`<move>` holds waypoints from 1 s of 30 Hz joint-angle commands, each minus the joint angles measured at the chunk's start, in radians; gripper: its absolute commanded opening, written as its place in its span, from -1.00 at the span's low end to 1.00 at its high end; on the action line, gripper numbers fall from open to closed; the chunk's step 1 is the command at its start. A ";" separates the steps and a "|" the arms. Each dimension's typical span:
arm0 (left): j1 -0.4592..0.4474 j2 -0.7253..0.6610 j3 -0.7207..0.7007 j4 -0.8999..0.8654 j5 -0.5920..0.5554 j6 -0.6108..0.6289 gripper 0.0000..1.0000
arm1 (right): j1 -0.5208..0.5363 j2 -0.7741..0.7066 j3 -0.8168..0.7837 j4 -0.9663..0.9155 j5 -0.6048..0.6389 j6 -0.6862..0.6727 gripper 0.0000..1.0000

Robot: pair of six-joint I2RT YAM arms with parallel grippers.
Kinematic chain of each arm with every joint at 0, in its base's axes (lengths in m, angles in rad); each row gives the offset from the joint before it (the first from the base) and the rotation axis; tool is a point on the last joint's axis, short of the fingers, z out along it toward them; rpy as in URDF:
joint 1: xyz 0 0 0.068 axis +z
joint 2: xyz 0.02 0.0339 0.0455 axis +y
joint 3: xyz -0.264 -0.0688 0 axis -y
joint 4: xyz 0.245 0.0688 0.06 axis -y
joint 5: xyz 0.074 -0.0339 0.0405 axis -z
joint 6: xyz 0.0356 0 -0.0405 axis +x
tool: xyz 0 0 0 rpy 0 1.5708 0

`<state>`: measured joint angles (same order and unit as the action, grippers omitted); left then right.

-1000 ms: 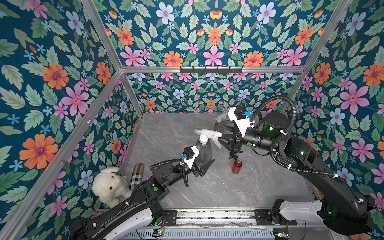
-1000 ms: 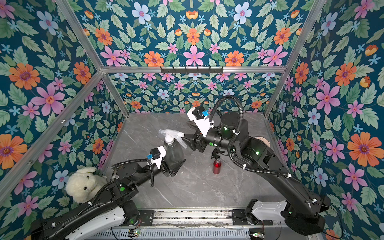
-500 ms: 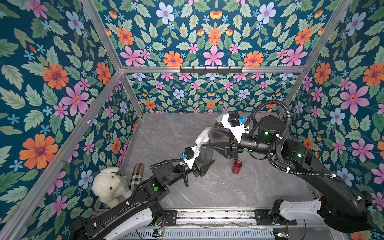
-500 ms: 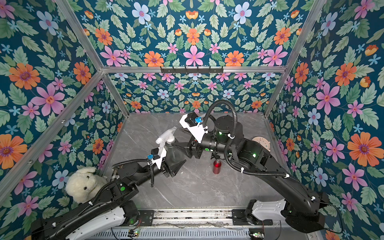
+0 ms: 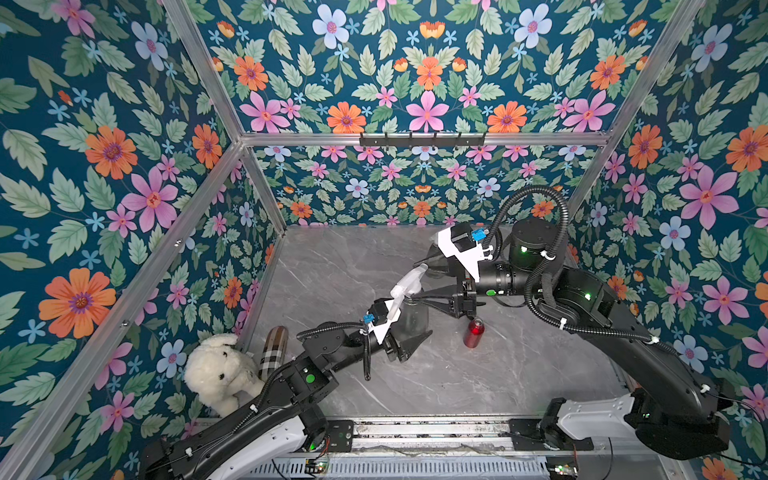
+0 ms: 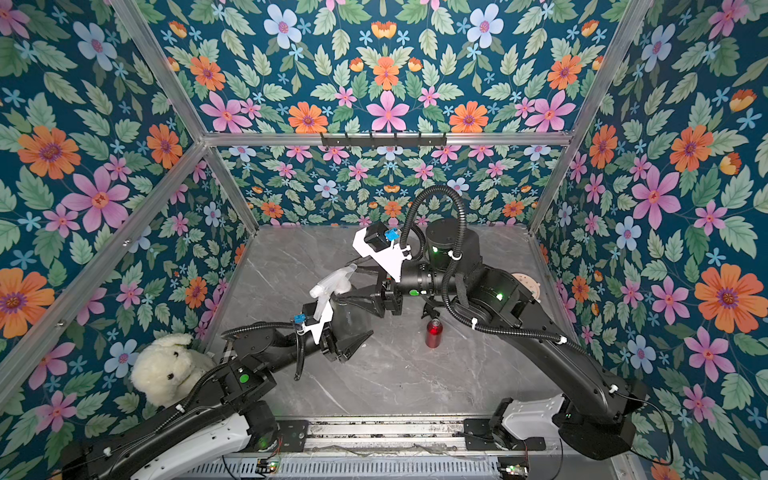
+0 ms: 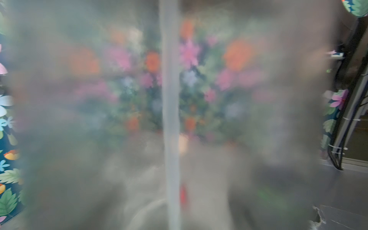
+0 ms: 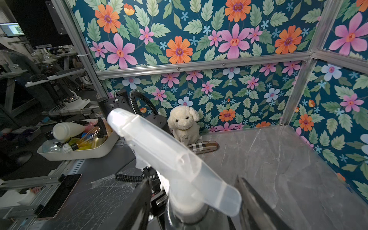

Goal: Attach spray nozzles to spray bottles
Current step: Screw the spray nozzle on the spray bottle.

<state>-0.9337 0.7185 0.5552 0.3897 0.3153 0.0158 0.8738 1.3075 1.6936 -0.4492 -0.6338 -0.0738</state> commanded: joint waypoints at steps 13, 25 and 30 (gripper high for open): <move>0.004 0.001 0.000 0.044 0.022 -0.007 -1.00 | 0.001 0.029 -0.007 0.015 -0.054 0.013 -0.04; 0.005 0.004 -0.002 0.064 -0.075 -0.008 -1.00 | 0.034 0.021 -0.072 0.094 0.089 0.083 -0.51; 0.004 0.025 0.005 0.086 -0.181 0.005 -1.00 | 0.143 0.034 -0.108 0.115 0.358 0.100 -0.52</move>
<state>-0.9295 0.7315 0.5495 0.4072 0.2066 -0.0021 0.9714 1.3270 1.6058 -0.3107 -0.4133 -0.0090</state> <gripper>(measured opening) 0.822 0.319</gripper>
